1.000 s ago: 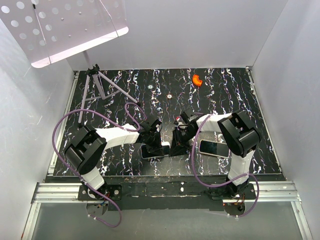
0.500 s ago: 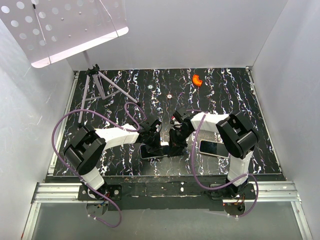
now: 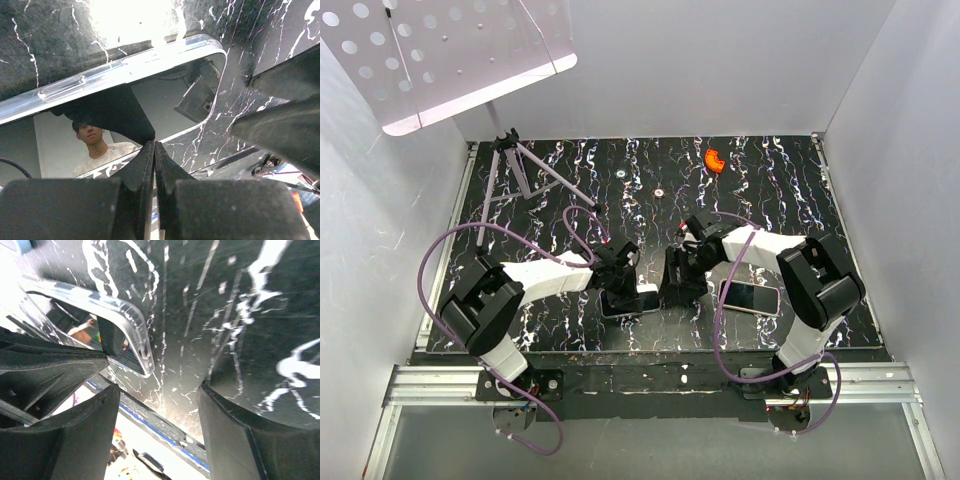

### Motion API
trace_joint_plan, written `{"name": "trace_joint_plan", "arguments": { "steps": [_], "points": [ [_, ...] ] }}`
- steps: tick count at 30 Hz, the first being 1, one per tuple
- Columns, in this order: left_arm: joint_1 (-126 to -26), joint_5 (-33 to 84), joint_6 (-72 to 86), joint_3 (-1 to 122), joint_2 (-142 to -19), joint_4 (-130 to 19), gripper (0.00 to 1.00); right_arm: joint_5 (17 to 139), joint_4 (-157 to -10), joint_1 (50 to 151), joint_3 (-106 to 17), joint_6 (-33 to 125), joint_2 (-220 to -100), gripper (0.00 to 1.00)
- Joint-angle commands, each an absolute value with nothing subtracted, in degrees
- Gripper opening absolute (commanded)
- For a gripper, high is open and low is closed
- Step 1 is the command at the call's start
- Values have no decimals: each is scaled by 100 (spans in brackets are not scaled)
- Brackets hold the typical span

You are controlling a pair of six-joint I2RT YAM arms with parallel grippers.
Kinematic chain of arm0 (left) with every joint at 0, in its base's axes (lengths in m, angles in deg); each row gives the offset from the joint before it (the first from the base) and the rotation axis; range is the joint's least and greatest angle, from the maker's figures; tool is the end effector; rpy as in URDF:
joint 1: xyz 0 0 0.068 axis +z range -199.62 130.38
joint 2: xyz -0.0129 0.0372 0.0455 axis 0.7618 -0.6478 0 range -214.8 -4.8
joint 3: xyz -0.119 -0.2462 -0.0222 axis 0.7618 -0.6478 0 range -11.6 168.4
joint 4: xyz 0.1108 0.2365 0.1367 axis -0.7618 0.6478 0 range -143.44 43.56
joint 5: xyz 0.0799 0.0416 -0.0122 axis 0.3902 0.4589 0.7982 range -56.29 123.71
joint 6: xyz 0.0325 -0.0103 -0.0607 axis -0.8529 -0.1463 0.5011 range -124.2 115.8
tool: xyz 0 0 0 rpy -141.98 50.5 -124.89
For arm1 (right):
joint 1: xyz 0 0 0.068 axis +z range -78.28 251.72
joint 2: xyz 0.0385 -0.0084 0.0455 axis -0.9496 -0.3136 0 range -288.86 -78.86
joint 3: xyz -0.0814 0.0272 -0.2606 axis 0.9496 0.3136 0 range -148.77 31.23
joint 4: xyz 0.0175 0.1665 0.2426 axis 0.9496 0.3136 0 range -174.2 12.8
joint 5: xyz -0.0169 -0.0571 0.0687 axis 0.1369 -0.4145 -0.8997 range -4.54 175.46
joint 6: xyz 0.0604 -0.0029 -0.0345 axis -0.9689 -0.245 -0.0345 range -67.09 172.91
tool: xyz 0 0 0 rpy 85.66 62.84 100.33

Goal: Put the phone into the phone case

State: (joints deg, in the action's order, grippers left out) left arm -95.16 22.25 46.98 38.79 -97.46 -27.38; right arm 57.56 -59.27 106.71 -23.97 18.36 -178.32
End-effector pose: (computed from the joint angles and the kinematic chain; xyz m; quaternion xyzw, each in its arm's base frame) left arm 0.2217 -0.2420 0.1144 -0.0293 0.9770 -0.2049 0.0510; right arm 0.2718 0.2226 0.1069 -0.0472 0.9544 0.2947 0.0087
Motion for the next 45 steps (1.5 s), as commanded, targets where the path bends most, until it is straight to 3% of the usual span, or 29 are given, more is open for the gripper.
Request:
{"name": "trace_joint_plan", "arguments": {
  "steps": [1,8,19,45],
  "points": [
    [-9454,2967,4511,3542,-9735,-2365,0,5655,-6222,10293,-2204,1995,-17861,71],
    [-9190,2686,4520,3498,-9787,-2611,0,5479,-6311,10152,-2432,2074,-18353,65],
    [-8970,2580,4265,3928,-10033,-2506,0,5285,-6425,10117,-2880,2030,-19092,45],
    [-8970,2800,4204,4649,-10983,-2224,0,5865,-5854,10204,-3425,2434,-19681,28]
  ]
}}
